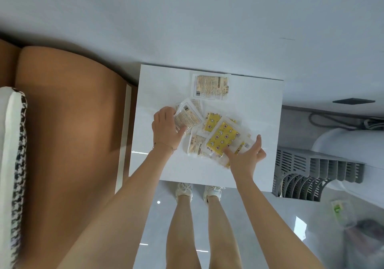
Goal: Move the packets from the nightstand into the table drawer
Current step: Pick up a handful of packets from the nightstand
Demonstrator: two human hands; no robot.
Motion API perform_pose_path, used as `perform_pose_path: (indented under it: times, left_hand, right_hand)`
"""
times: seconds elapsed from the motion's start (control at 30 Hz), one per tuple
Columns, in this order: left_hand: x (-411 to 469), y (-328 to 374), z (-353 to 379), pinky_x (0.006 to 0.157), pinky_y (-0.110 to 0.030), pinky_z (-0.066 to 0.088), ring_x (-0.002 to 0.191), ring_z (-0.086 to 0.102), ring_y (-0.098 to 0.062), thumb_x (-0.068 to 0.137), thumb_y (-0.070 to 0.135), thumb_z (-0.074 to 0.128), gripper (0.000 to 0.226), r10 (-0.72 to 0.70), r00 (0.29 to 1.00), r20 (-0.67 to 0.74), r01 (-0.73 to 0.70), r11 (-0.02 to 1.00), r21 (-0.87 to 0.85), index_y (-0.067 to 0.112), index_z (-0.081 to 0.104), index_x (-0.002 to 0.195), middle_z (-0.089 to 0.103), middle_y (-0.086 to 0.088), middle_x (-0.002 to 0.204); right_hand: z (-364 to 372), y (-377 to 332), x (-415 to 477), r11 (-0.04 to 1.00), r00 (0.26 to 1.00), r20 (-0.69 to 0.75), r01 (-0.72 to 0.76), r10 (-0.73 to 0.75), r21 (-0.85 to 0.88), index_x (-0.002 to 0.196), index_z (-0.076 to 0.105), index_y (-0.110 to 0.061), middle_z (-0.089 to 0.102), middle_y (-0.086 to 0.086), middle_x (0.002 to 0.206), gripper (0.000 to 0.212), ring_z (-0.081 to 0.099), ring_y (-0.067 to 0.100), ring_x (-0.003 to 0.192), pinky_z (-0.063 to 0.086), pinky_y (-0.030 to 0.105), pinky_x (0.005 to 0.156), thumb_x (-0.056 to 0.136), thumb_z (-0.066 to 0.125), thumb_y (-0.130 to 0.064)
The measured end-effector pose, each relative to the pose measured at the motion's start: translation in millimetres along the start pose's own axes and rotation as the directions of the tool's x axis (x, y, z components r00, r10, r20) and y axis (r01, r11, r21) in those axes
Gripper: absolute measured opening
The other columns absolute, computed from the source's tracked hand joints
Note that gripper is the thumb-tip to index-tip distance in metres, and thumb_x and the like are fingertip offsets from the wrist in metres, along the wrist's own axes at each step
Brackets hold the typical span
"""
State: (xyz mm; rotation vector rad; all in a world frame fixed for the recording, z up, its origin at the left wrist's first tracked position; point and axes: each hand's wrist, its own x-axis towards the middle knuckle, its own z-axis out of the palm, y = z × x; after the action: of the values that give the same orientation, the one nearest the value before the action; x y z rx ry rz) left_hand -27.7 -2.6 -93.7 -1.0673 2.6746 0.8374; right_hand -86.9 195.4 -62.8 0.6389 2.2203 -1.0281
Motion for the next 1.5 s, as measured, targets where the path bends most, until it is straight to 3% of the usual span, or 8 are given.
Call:
perform_pose_path:
  times: [0.2, 0.37, 0.57, 0.67, 0.87, 1.17, 1.33, 1.5]
  left_hand:
    - [-11, 5, 5, 0.084, -0.029, 0.037, 0.106, 0.047, -0.032, 0.073, 0.020, 0.076, 0.051, -0.023, 1.000, -0.012, 0.022, 0.997, -0.075, -0.002, 0.049, 0.111, 0.053, -0.017, 0.113]
    - [-9, 13, 6, 0.080, -0.042, 0.046, 0.087, 0.042, -0.025, 0.072, 0.006, 0.070, 0.037, -0.099, 0.995, -0.031, 0.092, 0.979, -0.183, -0.003, 0.046, 0.099, 0.051, -0.018, 0.100]
    - [12, 16, 6, 0.112, -0.044, 0.029, 0.136, 0.027, -0.031, 0.081, 0.019, 0.068, 0.059, -0.059, 0.996, 0.072, 0.069, 0.987, -0.148, 0.003, 0.039, 0.131, 0.042, -0.014, 0.139]
    - [21, 16, -1, 0.106, -0.044, 0.035, 0.135, 0.029, -0.028, 0.083, 0.023, 0.066, 0.074, 0.008, 0.991, 0.134, -0.004, 1.000, -0.030, 0.006, 0.026, 0.143, 0.047, -0.010, 0.128]
    - [20, 21, -9, 0.093, -0.033, 0.038, 0.112, 0.044, -0.029, 0.077, 0.020, 0.070, 0.060, 0.076, 0.992, 0.097, -0.080, 0.996, 0.032, 0.008, 0.041, 0.128, 0.049, -0.012, 0.120]
    - [-12, 1, -17, 0.059, -0.021, 0.031, 0.078, 0.041, -0.016, 0.081, 0.014, 0.066, 0.027, -0.067, 0.981, 0.181, 0.113, 0.960, -0.255, 0.008, 0.043, 0.094, 0.043, 0.001, 0.085]
    - [-37, -8, -26, 0.049, -0.023, 0.031, 0.056, 0.043, -0.009, 0.087, 0.009, 0.056, 0.021, -0.270, 0.942, 0.201, 0.324, 0.889, -0.322, 0.009, 0.041, 0.101, 0.044, 0.005, 0.071]
    - [-69, -19, -41, 0.053, -0.024, 0.031, 0.060, 0.041, -0.012, 0.082, 0.010, 0.062, 0.025, -0.449, 0.874, 0.185, 0.481, 0.751, -0.453, 0.015, 0.037, 0.083, 0.041, 0.004, 0.070]
  right_hand:
    - [-11, -1, -2, 0.990, 0.997, 0.009, -0.076, 0.076, 0.116, 0.142, 0.027, -0.022, 0.053, -0.006, 0.087, 0.079, 0.054, 0.006, 0.069, 0.041, 0.021, 0.057, 0.080, 0.073, -0.006]
    - [-14, 0, 3, 0.996, 0.992, 0.093, -0.086, 0.085, 0.010, 0.117, 0.050, -0.016, 0.061, 0.001, 0.108, 0.043, 0.058, 0.015, 0.084, 0.039, 0.019, 0.055, 0.081, 0.073, -0.015]
    - [-16, -1, 5, 0.999, 0.993, 0.109, -0.046, 0.043, 0.020, 0.121, 0.050, -0.017, 0.057, -0.004, 0.103, 0.044, 0.054, 0.016, 0.090, 0.038, 0.016, 0.056, 0.083, 0.071, -0.011]
    - [-15, 0, 6, 0.999, 0.994, 0.103, -0.034, 0.034, -0.002, 0.122, 0.051, -0.016, 0.059, -0.003, 0.107, 0.043, 0.055, 0.016, 0.090, 0.038, 0.016, 0.056, 0.083, 0.070, -0.012]
    - [-12, 0, 7, 0.999, 0.996, 0.076, -0.050, 0.049, 0.009, 0.114, 0.054, -0.018, 0.061, -0.002, 0.102, 0.036, 0.057, 0.018, 0.088, 0.043, 0.025, 0.067, 0.082, 0.070, -0.013]
    - [-20, 7, 10, 0.989, 0.980, 0.194, -0.068, 0.041, 0.134, 0.101, 0.063, -0.016, 0.068, -0.003, 0.091, 0.019, 0.065, 0.021, 0.087, 0.053, 0.029, 0.072, 0.085, 0.066, -0.005]
    - [-30, 5, 4, 0.972, 0.968, 0.244, -0.115, 0.063, 0.207, 0.098, 0.065, -0.016, 0.069, 0.000, 0.094, 0.017, 0.065, 0.016, 0.086, 0.050, 0.024, 0.071, 0.087, 0.063, -0.003]
    - [-35, 6, -11, 0.948, 0.936, 0.339, -0.191, 0.098, 0.253, 0.102, 0.067, -0.013, 0.070, 0.011, 0.109, 0.020, 0.066, 0.031, 0.104, 0.051, 0.047, 0.094, 0.086, 0.064, 0.000]
